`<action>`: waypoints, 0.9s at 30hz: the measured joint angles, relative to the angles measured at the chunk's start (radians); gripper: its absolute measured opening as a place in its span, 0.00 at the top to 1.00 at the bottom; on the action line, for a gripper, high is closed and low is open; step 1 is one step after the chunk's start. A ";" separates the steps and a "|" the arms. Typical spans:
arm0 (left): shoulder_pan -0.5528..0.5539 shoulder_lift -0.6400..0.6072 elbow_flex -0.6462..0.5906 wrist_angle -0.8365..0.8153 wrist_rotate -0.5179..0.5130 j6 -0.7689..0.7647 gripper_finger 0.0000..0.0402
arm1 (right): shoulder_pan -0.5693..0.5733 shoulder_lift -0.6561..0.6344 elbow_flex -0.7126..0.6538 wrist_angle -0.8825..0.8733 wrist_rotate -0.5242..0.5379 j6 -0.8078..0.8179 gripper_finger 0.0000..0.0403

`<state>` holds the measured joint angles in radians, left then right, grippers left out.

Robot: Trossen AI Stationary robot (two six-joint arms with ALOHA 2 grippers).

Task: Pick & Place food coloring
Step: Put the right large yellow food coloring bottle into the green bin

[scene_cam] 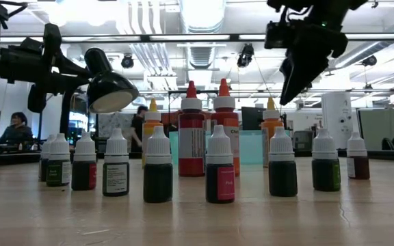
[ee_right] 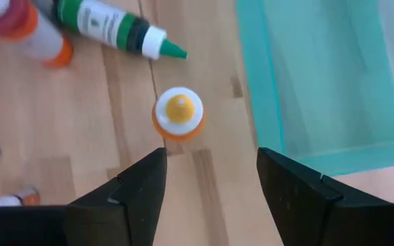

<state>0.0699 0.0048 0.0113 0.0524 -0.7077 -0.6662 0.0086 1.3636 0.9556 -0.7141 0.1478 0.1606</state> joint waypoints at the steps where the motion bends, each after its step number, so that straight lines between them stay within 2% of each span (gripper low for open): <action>1: 0.000 0.000 0.000 0.000 0.000 0.000 0.81 | 0.000 0.017 0.016 -0.021 0.000 -0.010 0.45; 6: 0.000 0.000 0.000 0.000 0.000 0.000 0.81 | 0.000 0.091 0.079 -0.102 0.000 -0.037 0.45; 14: 0.000 0.000 0.000 0.000 0.000 0.000 0.81 | 0.000 0.184 0.144 -0.117 -0.056 -0.097 0.45; 27: 0.000 0.000 0.000 0.000 0.000 0.000 0.81 | 0.000 0.203 0.157 -0.088 -0.052 -0.109 0.45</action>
<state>0.0698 0.0046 0.0112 0.0522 -0.7078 -0.6662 0.0086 1.5664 1.1128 -0.8022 0.0956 0.0517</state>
